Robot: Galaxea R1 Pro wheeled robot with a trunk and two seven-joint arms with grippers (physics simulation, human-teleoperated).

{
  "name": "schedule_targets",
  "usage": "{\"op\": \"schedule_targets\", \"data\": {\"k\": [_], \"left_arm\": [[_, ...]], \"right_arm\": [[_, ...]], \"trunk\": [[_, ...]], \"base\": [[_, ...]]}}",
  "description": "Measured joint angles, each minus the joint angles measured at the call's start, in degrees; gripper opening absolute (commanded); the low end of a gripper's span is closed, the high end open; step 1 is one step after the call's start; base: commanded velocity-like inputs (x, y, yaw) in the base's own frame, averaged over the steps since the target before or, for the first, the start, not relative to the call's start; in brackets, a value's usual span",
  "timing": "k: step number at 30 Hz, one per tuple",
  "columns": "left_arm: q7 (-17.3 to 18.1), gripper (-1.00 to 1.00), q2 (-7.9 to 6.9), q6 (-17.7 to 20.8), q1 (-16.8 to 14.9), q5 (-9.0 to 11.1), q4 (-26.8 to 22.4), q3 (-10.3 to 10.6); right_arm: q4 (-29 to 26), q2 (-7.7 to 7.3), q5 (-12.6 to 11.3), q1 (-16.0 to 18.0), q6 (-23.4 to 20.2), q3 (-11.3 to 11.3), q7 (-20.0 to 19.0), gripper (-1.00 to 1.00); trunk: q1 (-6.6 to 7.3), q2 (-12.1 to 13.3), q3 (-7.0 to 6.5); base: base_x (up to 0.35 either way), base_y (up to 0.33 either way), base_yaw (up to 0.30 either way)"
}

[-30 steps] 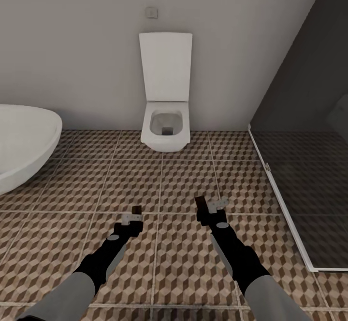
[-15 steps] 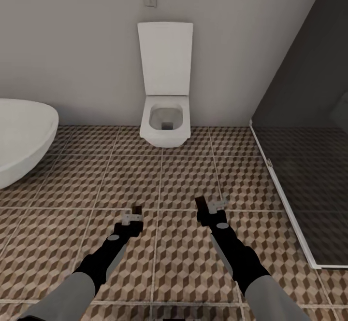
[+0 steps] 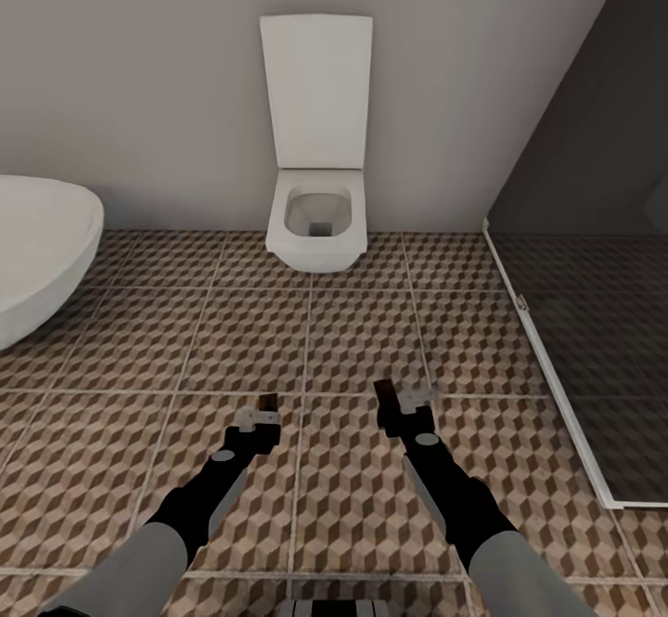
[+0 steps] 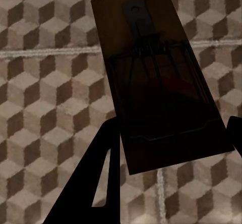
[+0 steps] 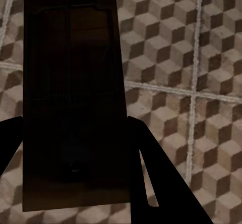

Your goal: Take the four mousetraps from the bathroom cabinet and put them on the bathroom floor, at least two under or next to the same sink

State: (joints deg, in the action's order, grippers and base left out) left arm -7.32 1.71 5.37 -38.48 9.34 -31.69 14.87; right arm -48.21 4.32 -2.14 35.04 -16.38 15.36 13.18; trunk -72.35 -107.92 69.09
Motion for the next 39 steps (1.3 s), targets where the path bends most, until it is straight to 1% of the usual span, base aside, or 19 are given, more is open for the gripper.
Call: {"op": "schedule_targets", "data": {"k": [9,39], "left_arm": [[-0.1,-1.00,-0.07,0.2,0.0,0.0,-2.3,0.2],[-0.1,-1.00,-0.34,0.2,0.0,0.0,-2.4,0.2]], "right_arm": [[0.2,0.10,0.0,0.0,0.0,0.0,0.0,-1.00],[1.0,0.14,0.0,0.0,0.1,0.0,0.0,-1.00]], "trunk": [[-1.98,-3.6,2.45],[-8.57,-15.6,10.60]], "base": [[0.000,0.000,0.000],[0.000,0.000,0.000]]}}
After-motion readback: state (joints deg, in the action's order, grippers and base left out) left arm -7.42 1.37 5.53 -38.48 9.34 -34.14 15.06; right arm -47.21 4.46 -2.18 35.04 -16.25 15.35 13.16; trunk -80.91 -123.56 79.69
